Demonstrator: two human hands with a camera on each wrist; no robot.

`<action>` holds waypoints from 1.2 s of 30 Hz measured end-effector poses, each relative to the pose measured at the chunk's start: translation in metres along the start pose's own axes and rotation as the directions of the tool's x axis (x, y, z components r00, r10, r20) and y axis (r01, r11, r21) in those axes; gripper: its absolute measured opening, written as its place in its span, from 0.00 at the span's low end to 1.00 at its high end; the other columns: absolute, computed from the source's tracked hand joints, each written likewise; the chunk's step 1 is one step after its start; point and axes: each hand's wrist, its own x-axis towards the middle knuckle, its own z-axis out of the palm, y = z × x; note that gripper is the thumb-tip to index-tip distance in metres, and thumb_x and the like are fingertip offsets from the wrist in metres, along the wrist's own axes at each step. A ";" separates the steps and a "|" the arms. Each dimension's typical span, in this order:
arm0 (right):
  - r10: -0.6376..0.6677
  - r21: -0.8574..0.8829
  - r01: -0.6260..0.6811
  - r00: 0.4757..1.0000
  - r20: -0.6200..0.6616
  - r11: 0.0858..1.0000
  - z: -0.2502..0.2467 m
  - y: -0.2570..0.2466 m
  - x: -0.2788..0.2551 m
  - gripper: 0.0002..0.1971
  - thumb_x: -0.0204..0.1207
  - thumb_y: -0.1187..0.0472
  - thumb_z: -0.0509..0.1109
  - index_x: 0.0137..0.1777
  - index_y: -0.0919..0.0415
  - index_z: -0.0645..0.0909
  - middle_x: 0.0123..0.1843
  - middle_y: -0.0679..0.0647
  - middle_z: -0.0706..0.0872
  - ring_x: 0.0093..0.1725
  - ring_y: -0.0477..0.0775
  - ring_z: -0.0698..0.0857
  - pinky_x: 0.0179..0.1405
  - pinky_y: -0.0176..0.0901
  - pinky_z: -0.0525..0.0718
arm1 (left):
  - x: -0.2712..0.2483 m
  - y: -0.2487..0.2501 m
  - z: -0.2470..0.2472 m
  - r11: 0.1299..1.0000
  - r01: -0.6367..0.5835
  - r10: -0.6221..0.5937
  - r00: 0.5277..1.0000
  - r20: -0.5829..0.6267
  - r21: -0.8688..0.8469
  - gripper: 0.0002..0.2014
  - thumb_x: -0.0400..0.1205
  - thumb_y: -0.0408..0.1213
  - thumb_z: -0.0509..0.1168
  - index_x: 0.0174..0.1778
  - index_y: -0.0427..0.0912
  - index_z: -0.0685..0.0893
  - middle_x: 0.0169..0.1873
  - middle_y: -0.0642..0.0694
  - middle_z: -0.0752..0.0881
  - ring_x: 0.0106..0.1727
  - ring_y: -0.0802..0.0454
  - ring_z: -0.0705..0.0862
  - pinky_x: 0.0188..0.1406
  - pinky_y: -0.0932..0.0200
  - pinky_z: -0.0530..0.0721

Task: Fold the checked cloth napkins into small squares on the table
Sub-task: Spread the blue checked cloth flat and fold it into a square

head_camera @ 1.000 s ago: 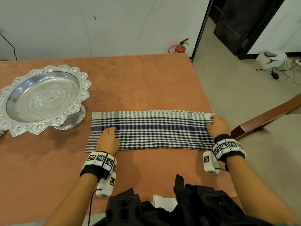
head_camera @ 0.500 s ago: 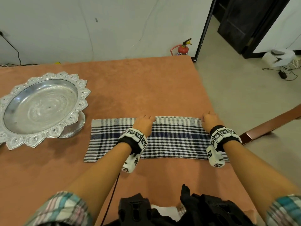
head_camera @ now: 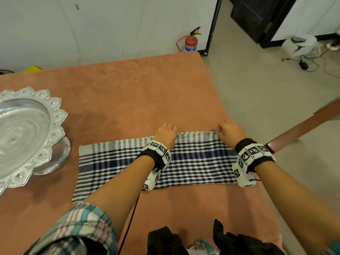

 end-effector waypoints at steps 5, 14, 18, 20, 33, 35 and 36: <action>0.064 -0.029 -0.063 0.998 0.025 0.998 0.004 0.001 0.006 0.07 0.78 0.65 0.61 0.48 0.63 0.80 0.46 0.59 0.84 0.56 0.61 0.80 0.59 0.54 0.75 | 0.004 -0.001 -0.004 0.998 0.047 -0.047 0.999 -0.021 -0.042 0.07 0.83 0.29 0.58 0.54 0.37 0.77 0.56 0.41 0.81 0.58 0.44 0.76 0.53 0.55 0.74; 0.019 -0.083 -0.022 0.999 -0.032 0.996 0.007 -0.073 -0.039 0.20 0.77 0.61 0.63 0.70 0.60 0.71 0.72 0.60 0.73 0.71 0.64 0.71 0.67 0.63 0.70 | -0.040 -0.005 -0.025 0.977 0.136 -0.147 0.987 -0.059 -0.164 0.21 0.81 0.28 0.55 0.72 0.38 0.68 0.69 0.40 0.73 0.71 0.43 0.71 0.68 0.50 0.71; -0.187 0.070 0.174 0.940 0.285 0.982 0.034 -0.156 -0.075 0.30 0.82 0.58 0.59 0.81 0.56 0.53 0.85 0.57 0.48 0.83 0.63 0.46 0.79 0.68 0.52 | -0.103 -0.017 -0.015 0.957 0.268 -0.244 0.952 0.186 -0.111 0.29 0.85 0.35 0.53 0.81 0.38 0.50 0.82 0.41 0.51 0.84 0.44 0.49 0.82 0.47 0.52; -0.175 0.074 0.159 0.893 0.414 0.984 0.054 -0.181 -0.080 0.31 0.85 0.53 0.53 0.83 0.52 0.43 0.85 0.56 0.38 0.83 0.65 0.36 0.79 0.71 0.43 | -0.127 -0.026 0.000 0.926 0.363 -0.314 0.893 0.322 -0.102 0.30 0.88 0.45 0.47 0.82 0.42 0.42 0.83 0.45 0.41 0.84 0.46 0.41 0.83 0.44 0.47; 0.234 -0.062 -0.229 0.883 0.407 0.972 0.048 -0.020 -0.125 0.39 0.67 0.25 0.35 0.75 0.36 0.25 0.78 0.44 0.23 0.82 0.59 0.31 0.77 0.76 0.39 | -0.259 -0.118 0.016 0.715 0.698 -0.636 0.671 0.381 -0.035 0.31 0.85 0.56 0.40 0.80 0.52 0.33 0.81 0.53 0.33 0.83 0.51 0.33 0.80 0.38 0.35; 0.329 -0.082 -0.322 0.870 0.367 0.943 0.034 -0.017 -0.120 0.41 0.72 0.28 0.39 0.82 0.44 0.33 0.83 0.51 0.30 0.83 0.63 0.34 0.77 0.76 0.43 | -0.253 -0.117 0.005 0.709 0.705 -0.659 0.653 0.374 0.019 0.31 0.86 0.55 0.39 0.81 0.48 0.34 0.82 0.50 0.33 0.83 0.50 0.34 0.80 0.37 0.37; 0.319 -0.095 -0.305 0.892 0.321 0.948 0.028 -0.030 -0.113 0.38 0.79 0.34 0.44 0.83 0.47 0.36 0.84 0.54 0.32 0.82 0.65 0.36 0.77 0.77 0.44 | -0.239 -0.110 -0.001 0.722 0.692 -0.647 0.671 0.363 0.009 0.31 0.86 0.53 0.39 0.81 0.46 0.34 0.82 0.47 0.33 0.83 0.48 0.34 0.81 0.36 0.38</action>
